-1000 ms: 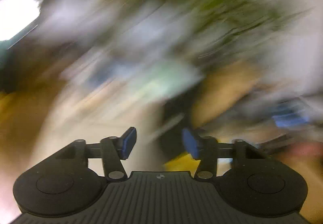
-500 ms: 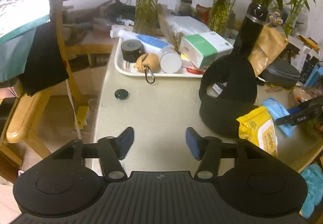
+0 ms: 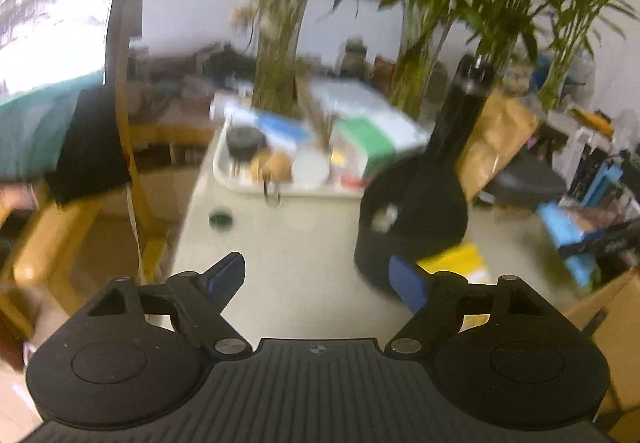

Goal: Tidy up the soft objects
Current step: 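Lift the blue wet-wipes packet with the right gripper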

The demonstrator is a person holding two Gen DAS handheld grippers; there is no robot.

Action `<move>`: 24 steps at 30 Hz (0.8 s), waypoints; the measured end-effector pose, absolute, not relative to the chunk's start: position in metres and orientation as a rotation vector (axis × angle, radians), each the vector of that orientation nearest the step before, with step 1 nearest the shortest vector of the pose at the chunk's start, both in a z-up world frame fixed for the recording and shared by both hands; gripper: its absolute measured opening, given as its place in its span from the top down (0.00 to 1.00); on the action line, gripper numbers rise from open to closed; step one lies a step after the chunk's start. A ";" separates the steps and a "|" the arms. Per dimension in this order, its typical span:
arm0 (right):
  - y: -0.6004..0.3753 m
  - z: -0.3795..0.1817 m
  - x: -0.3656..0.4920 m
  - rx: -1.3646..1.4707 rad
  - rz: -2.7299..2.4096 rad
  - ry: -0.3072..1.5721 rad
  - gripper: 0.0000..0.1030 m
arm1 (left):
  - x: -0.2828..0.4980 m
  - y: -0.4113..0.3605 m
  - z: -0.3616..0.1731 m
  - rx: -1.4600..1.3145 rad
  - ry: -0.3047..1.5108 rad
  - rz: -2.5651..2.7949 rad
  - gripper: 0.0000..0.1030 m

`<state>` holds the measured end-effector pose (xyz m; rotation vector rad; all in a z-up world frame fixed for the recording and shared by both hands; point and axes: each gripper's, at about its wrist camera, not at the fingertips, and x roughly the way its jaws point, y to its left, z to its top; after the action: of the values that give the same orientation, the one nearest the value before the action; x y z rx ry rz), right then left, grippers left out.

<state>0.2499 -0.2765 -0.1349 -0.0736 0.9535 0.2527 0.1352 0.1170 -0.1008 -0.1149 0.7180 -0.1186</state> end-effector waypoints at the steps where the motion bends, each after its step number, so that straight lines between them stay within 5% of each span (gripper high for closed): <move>1: -0.277 -0.132 0.246 -0.074 0.252 0.942 0.35 | 0.135 0.119 -0.109 -0.147 0.745 -0.119 0.23; 24: -0.308 -0.060 0.147 0.113 0.289 0.705 0.35 | 0.096 0.073 0.002 0.021 0.628 -0.107 0.23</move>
<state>0.1467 -0.3083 -0.0596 0.1132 0.7045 0.2887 0.0956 0.0730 0.0017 0.0205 0.6276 -0.1067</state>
